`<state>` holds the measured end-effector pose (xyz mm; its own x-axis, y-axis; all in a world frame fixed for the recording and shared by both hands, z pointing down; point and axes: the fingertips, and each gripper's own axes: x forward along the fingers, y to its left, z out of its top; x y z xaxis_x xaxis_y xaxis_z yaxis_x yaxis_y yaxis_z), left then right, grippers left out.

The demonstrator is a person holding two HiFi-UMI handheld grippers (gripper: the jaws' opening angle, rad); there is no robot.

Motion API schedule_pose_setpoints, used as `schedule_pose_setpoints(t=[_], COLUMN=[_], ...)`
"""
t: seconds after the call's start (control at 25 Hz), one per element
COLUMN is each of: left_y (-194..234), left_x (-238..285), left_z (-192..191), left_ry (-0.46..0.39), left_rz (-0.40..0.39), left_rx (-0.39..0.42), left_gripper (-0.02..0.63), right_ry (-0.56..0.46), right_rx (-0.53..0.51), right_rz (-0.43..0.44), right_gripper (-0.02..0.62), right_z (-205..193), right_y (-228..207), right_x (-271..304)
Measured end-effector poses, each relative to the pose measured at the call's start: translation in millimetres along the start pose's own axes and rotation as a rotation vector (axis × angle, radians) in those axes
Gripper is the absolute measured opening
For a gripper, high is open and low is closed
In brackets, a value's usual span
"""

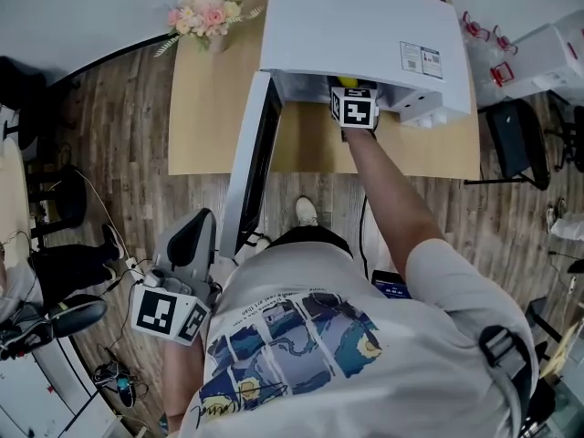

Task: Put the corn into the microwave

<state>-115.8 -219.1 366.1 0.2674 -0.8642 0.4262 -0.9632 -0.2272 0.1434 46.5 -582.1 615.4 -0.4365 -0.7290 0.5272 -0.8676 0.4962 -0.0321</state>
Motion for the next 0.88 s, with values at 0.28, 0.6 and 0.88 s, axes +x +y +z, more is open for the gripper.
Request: schedule_pose_setpoints(t=[0.28, 0.6, 0.88], left_y=[7.6, 8.7, 12.4], left_x=[5.9, 8.4, 2.9], left_z=[-2.2, -3.3, -8.3], left_ry=[0.005, 0.011, 0.008], left_rz=[-0.001, -0.02, -0.033], left_rx=[-0.02, -0.02, -0.025], left_gripper=[0.009, 0.009, 0.009], right_ry=[0.032, 0.074, 0.073], right_rx=[-0.055, -0.115, -0.094], right_rz=[-0.016, -0.022, -0.002], right_gripper=[0.252, 0.253, 0.253], right_z=[-3.9, -4.6, -6.0], right_y=[2.4, 2.4, 2.0], right_x=[5.3, 6.5, 6.2])
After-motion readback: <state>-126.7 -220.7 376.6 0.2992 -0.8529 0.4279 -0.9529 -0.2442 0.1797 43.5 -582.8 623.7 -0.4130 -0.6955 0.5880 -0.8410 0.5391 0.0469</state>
